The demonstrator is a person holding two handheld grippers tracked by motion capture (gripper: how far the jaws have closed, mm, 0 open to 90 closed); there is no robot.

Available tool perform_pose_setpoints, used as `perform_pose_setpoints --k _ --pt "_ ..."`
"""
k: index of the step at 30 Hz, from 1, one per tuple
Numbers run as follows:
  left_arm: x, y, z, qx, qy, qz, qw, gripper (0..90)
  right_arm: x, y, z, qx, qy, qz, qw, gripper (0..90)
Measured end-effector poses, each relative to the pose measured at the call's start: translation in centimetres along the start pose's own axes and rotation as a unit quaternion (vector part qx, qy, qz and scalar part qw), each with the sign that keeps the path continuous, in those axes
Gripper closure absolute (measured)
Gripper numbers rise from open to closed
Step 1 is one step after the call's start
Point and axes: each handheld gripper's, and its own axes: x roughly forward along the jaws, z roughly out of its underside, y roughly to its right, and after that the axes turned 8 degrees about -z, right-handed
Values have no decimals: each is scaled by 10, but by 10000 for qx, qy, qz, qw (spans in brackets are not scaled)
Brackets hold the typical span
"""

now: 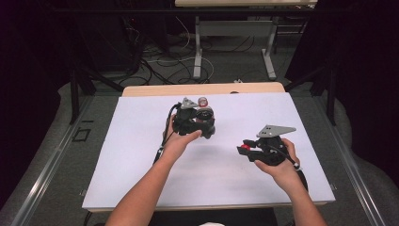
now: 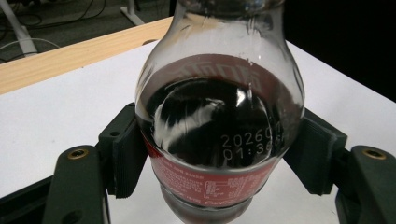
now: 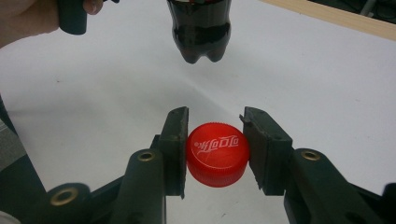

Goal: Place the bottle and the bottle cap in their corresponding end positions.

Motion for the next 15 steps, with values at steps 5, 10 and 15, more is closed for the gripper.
perform_pose_setpoints --k 5,10,15 --pt "10 -6 1 -83 -99 -71 9999 302 0 1 1 10 -44 -11 10000 616" --pt "18 -10 3 -136 -119 -146 9997 302 2 2 1 15 -42 -30 10000 616" --pt "28 -15 6 -109 -217 -268 9993 302 4 2 3 24 -66 -46 10000 616"
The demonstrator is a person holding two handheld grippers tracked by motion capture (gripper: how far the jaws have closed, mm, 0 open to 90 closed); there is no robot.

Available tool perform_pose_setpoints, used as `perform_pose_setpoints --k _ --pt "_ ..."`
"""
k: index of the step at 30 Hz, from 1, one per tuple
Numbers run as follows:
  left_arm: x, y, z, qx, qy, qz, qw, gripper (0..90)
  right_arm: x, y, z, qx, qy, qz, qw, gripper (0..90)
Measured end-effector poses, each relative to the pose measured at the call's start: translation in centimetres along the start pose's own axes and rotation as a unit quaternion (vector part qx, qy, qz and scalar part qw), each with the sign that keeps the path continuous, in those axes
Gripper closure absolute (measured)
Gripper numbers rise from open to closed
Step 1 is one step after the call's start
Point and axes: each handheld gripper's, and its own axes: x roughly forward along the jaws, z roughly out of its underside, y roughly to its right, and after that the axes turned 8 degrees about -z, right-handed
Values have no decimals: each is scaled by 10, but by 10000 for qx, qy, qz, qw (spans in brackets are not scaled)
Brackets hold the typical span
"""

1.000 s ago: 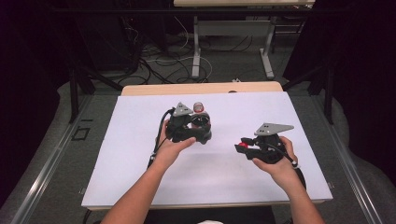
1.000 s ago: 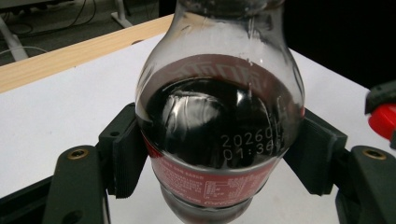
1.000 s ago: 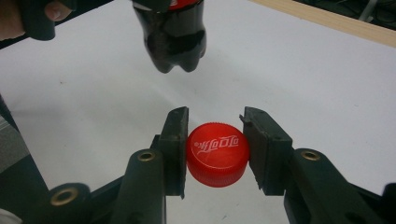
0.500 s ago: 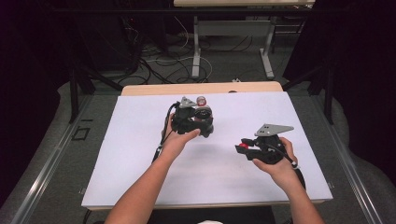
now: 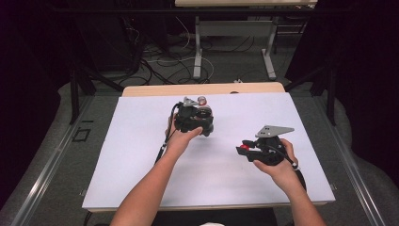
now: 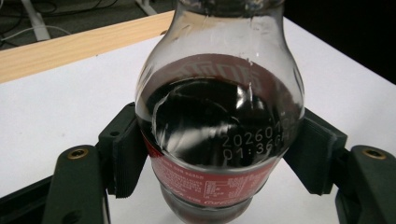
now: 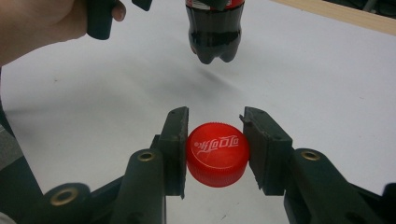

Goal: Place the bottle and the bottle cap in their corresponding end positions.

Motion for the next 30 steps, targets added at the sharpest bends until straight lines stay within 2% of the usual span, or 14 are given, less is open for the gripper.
perform_pose_setpoints --k 3,7,11,15,16,22,28,30 --pt "7 -1 3 -51 -22 -19 10000 302 1 0 1 23 23 -3 10000 616" --pt "16 -4 7 8 -51 -111 9999 302 1 1 1 16 23 19 10000 616" --pt "24 -5 12 -105 -52 -144 9998 302 1 1 1 31 40 4 10000 616" --pt "30 -6 12 -23 5 -220 9998 301 2 1 1 38 -3 5 10000 616" --pt "32 -6 12 -57 57 -203 9998 301 3 1 2 35 9 10 10000 616" --pt "39 -7 13 -94 28 -243 9997 301 4 2 2 29 22 -4 10000 616" --pt "44 -4 16 5 35 -255 9997 301 4 3 3 12 4 12 10000 616" --pt "44 -1 17 31 -63 -206 9998 300 5 2 3 34 31 -1 10000 616"
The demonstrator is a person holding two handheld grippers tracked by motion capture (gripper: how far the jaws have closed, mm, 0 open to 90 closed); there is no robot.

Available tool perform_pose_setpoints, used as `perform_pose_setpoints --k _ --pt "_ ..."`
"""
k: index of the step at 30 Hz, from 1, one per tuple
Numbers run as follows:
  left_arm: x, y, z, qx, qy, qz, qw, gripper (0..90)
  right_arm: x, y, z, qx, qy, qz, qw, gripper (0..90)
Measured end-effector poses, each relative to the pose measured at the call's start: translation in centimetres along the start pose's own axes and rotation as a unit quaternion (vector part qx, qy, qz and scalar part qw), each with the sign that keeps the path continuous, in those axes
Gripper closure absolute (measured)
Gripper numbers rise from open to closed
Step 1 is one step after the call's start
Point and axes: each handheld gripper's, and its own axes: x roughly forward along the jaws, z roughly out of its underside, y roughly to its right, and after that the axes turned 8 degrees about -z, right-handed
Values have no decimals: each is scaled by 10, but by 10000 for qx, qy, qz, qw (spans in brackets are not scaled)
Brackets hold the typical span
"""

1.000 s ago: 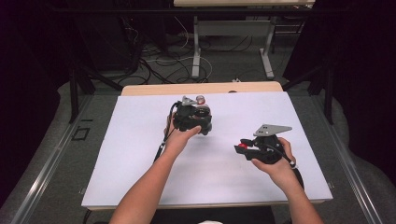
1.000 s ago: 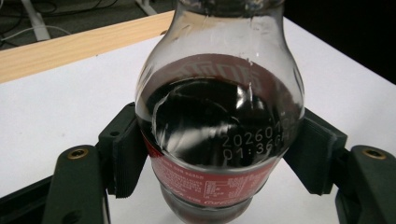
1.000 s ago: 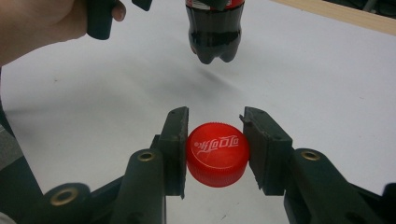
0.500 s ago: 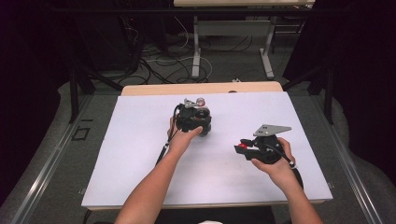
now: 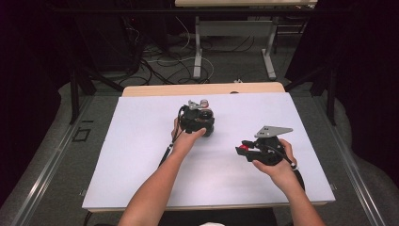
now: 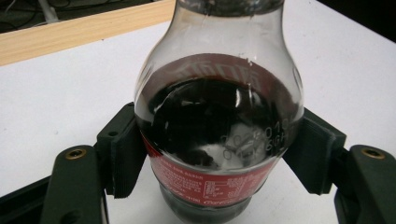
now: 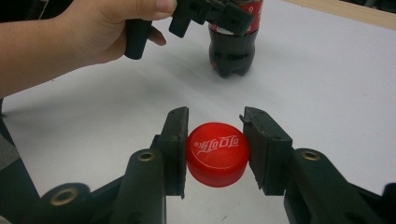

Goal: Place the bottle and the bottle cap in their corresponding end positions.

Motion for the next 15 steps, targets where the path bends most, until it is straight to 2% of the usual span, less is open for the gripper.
perform_pose_setpoints --k 5,8,11,15 --pt "0 4 1 122 18 -34 9999 299 1 -1 0 -33 -44 -11 10000 616" --pt "0 5 3 86 74 -34 9999 296 2 -2 0 -21 -69 -3 10000 616" --pt "-1 6 6 235 109 -76 9996 293 4 -3 0 -39 -50 -25 10000 616" --pt "-1 7 8 233 141 -65 9996 290 4 -3 0 -47 -81 -11 10000 616"
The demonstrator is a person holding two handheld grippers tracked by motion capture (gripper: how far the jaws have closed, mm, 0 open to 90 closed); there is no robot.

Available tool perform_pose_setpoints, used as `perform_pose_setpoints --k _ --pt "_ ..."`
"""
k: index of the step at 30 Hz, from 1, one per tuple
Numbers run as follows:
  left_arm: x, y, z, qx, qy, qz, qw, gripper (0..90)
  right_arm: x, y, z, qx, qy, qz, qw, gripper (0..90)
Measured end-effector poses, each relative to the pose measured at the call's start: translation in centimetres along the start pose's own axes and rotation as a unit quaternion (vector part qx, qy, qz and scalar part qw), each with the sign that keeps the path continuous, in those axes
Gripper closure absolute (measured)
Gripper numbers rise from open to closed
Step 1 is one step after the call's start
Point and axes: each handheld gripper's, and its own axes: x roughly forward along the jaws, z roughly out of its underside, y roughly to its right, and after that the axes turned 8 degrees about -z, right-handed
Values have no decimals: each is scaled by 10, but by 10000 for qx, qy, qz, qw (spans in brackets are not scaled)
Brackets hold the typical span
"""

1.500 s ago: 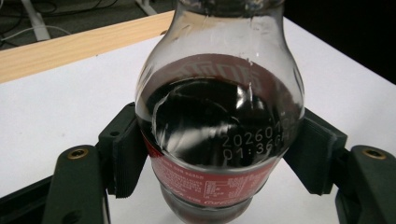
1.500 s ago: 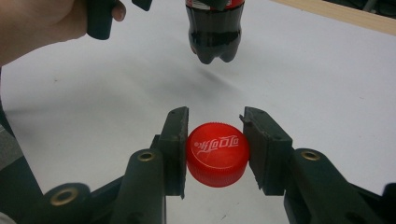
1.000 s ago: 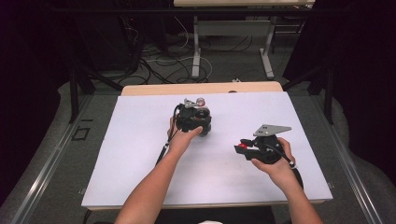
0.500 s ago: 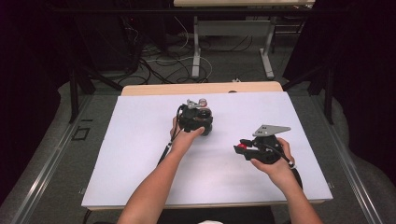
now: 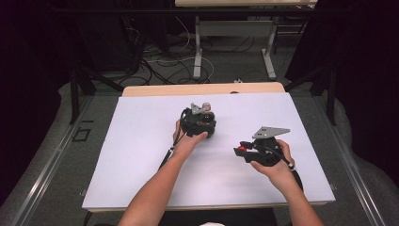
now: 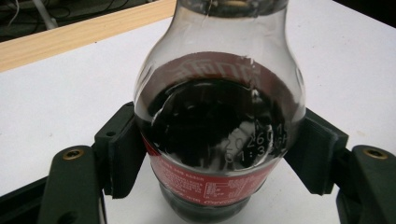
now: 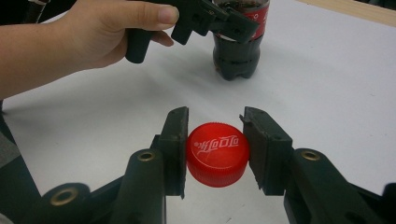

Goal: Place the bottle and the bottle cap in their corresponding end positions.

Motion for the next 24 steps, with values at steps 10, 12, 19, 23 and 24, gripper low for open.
perform_pose_setpoints --k 10,12,19,23,24 --pt "-1 1 1 -65 -9 48 10000 269 10 -1 1 18 -110 -45 9999 616" --pt "-2 -1 1 -100 -30 115 9999 247 14 -1 1 -24 -138 -81 9999 616" --pt "-18 -7 2 -179 5 230 9996 158 41 -7 -6 -146 -277 -245 9992 616" --pt "-33 -10 7 -328 41 345 9989 83 68 -9 -6 -320 -386 -365 9981 616" --pt "-38 -12 10 -334 83 402 9986 75 76 -10 -6 -359 -428 -422 9975 615"
